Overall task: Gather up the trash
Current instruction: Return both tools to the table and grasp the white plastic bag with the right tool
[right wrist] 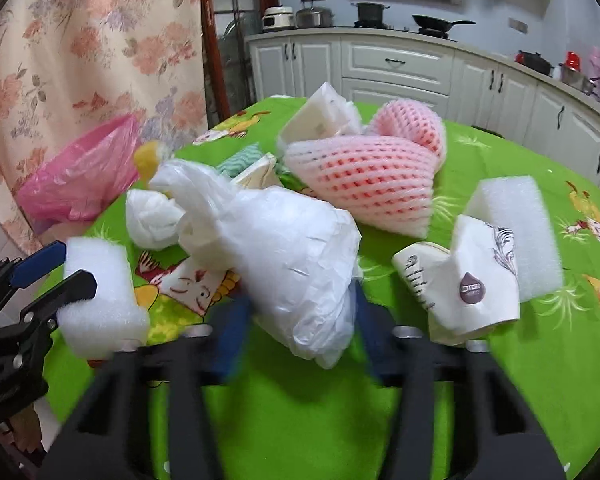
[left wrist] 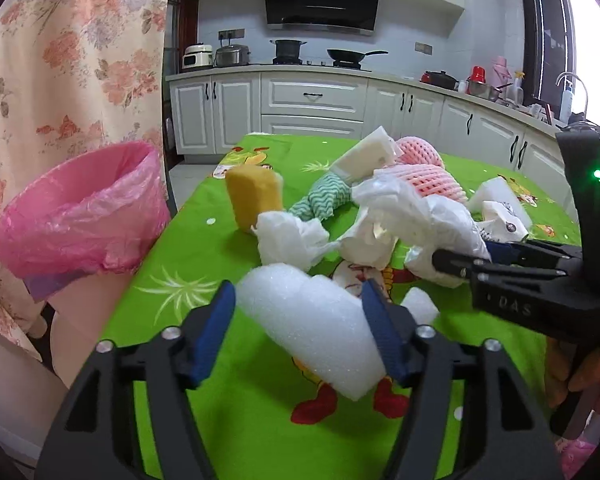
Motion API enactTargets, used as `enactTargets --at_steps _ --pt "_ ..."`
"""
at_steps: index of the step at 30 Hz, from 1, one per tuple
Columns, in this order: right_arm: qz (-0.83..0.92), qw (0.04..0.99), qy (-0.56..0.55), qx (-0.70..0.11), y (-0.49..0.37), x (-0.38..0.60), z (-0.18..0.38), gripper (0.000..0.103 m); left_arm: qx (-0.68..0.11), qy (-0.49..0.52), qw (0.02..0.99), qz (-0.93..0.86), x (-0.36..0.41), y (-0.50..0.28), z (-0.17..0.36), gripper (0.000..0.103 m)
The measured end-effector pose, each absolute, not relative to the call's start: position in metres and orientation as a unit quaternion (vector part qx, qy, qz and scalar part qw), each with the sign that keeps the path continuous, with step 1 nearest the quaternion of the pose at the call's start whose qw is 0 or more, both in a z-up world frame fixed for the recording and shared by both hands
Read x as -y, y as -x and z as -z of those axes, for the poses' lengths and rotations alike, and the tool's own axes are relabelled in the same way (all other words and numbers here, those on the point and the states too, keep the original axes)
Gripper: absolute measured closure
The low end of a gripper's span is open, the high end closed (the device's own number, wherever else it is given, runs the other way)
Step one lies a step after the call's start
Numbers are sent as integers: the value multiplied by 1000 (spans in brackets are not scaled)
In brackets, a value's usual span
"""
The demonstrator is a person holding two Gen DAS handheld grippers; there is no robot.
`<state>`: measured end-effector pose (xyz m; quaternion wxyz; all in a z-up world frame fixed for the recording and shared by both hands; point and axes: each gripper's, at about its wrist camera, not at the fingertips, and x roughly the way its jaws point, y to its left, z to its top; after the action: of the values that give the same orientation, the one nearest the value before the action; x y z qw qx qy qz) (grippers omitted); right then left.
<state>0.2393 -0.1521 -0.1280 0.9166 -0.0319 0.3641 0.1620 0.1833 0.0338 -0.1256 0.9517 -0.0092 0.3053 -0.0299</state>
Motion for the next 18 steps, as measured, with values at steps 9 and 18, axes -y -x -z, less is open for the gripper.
enactTargets --at_steps 9,18 --pt "-171 926 22 -336 -217 159 121 68 -319 -3 948 14 -43 -162 138 31" --pt "-185 928 24 -321 -197 157 112 68 -276 11 960 45 -40 -136 113 30"
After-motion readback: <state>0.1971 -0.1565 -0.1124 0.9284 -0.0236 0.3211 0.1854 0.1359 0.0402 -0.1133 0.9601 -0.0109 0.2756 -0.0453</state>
